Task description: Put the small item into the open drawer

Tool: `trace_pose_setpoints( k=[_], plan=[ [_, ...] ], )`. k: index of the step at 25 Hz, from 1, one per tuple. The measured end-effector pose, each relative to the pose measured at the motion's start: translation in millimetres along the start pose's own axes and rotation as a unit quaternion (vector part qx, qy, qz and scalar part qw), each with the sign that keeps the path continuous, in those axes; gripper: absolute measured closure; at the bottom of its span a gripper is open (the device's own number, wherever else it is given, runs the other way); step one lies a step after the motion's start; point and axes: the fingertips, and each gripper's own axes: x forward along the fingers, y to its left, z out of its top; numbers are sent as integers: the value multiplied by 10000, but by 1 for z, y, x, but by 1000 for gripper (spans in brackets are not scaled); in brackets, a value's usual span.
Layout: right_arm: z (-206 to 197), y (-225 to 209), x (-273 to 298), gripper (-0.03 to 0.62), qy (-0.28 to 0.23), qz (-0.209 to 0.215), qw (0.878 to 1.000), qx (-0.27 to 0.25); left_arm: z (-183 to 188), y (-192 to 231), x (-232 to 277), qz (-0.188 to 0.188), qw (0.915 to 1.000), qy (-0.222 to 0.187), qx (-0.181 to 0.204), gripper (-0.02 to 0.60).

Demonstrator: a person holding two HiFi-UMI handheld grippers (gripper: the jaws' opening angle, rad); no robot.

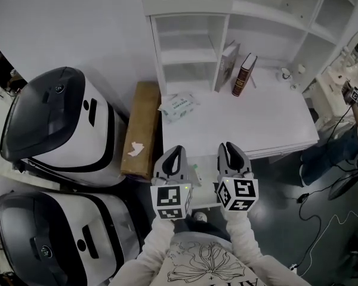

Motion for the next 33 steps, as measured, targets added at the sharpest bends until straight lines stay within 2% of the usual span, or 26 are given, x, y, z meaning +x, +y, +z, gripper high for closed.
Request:
trace_pose_setpoints(
  k=[11,33],
  plan=[
    [17,15,-2,542,-226,73,9997,-74,14,10,-10,128,9997,-189,26,574],
    [18,21,-2,548,-218,109,9996,-109,21,18,-15,186,9994,-281,27,574]
  ],
)
